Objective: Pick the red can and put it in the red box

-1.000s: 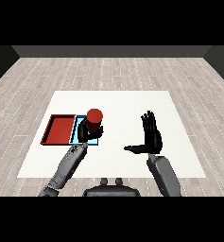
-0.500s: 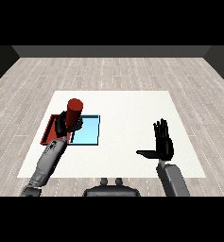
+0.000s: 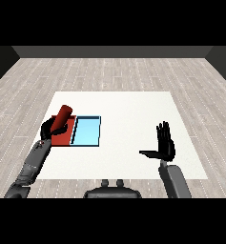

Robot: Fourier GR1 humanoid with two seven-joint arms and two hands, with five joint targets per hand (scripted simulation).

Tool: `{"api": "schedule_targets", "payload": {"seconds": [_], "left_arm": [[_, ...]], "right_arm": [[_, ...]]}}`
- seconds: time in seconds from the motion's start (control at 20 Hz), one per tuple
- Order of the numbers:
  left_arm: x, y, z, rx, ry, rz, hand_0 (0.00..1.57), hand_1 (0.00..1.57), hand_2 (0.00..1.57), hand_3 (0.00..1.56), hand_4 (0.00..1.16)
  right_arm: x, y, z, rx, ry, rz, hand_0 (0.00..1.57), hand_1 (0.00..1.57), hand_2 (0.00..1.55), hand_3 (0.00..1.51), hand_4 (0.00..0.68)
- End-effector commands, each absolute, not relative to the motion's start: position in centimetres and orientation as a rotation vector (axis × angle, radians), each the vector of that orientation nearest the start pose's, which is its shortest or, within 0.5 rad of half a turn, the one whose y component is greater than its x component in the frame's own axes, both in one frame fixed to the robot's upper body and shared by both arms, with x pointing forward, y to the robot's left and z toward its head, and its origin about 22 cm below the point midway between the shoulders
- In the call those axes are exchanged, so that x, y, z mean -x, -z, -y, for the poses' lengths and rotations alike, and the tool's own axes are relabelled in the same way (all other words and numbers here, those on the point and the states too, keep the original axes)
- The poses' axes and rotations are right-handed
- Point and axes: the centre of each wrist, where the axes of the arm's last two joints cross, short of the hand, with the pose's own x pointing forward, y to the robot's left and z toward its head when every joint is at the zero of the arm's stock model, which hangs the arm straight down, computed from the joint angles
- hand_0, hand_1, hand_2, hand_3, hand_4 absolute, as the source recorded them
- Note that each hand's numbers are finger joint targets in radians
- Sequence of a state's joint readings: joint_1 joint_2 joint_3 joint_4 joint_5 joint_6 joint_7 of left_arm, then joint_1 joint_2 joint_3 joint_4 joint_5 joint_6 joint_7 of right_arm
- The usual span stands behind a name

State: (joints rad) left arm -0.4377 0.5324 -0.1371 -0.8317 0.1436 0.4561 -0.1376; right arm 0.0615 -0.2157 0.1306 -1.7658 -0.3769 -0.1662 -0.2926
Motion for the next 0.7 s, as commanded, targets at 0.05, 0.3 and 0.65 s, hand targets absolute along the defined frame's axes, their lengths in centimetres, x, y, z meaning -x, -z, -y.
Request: {"api": "schedule_targets", "payload": {"seconds": [0.05,0.3,0.65], "left_arm": [[-33.8,0.8,-39.8,-0.878,0.097,1.138,1.51,1.51,1.43,1.36,0.97],[-32.3,3.8,-40.9,-0.877,0.156,0.964,0.0,0.0,0.0,0.0,0.72],[-32.4,5.4,-39.6,-0.748,0.316,0.884,0.0,0.0,0.0,0.0,0.56]], "right_arm": [[-24.2,-2.9,23.0,-0.145,0.185,1.937,0.0,0.0,0.0,0.0,0.0],[-25.0,-2.1,24.0,-0.087,0.161,1.917,0.0,0.0,0.0,0.0,0.0],[-26.7,-2.9,23.4,-0.087,0.192,1.953,0.0,0.0,0.0,0.0,0.0]]}}
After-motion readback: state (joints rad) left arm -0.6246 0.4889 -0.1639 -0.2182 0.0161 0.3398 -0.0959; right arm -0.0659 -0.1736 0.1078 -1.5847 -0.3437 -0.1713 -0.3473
